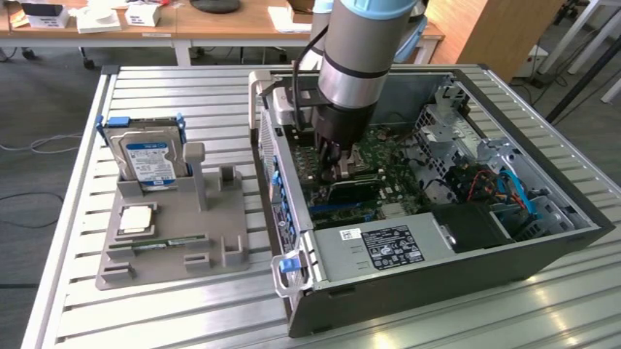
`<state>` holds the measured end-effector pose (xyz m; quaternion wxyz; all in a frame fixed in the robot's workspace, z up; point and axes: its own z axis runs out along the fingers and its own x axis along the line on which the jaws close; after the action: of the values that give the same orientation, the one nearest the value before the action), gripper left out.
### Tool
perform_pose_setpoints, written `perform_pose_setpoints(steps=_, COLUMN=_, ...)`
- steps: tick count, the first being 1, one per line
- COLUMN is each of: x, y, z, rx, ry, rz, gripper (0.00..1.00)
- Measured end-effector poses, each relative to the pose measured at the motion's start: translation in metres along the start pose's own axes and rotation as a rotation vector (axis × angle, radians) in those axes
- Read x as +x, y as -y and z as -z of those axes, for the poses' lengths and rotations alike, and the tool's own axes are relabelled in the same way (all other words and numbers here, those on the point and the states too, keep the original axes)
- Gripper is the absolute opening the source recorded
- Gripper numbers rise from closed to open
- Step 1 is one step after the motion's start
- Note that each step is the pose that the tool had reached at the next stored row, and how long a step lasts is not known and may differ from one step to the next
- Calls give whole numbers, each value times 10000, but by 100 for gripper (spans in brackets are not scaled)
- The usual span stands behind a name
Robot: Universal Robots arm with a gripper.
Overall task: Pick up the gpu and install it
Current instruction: 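Press down on the gpu until it lock into place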
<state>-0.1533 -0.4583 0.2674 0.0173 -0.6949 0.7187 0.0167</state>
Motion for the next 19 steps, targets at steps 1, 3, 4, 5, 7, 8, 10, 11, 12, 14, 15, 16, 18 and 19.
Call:
perform_pose_setpoints(steps=1, x=0, y=0, z=-1, rx=0, ry=1, rz=0, gripper=11)
perform_pose_setpoints(steps=3, x=0, y=0, z=-1, rx=-1, ry=2, rz=1, gripper=11)
perform_pose_setpoints(steps=4, x=0, y=0, z=-1, rx=0, ry=1, rz=1, gripper=11)
perform_pose_setpoints(steps=5, x=0, y=1, z=-2, rx=-1, ry=1, rz=1, gripper=11)
perform_pose_setpoints(steps=7, x=0, y=0, z=-5, rx=-1, ry=2, rz=1, gripper=11)
perform_pose_setpoints(steps=8, x=0, y=0, z=-8, rx=-1, ry=2, rz=0, gripper=11)
perform_pose_setpoints(steps=10, x=1, y=0, z=-12, rx=-1, ry=1, rz=1, gripper=11)
perform_pose_setpoints(steps=11, x=1, y=0, z=-13, rx=-2, ry=0, rz=1, gripper=11)
perform_pose_setpoints(steps=12, x=1, y=0, z=-13, rx=-2, ry=0, rz=1, gripper=11)
perform_pose_setpoints(steps=14, x=1, y=0, z=-14, rx=-1, ry=2, rz=1, gripper=11)
perform_pose_setpoints(steps=15, x=1, y=0, z=-14, rx=-1, ry=2, rz=1, gripper=11)
perform_pose_setpoints(steps=16, x=1, y=0, z=-14, rx=-1, ry=2, rz=1, gripper=11)
perform_pose_setpoints(steps=18, x=1, y=0, z=-14, rx=-1, ry=2, rz=1, gripper=11)
perform_pose_setpoints(steps=19, x=1, y=1, z=-14, rx=0, ry=2, rz=1, gripper=11)
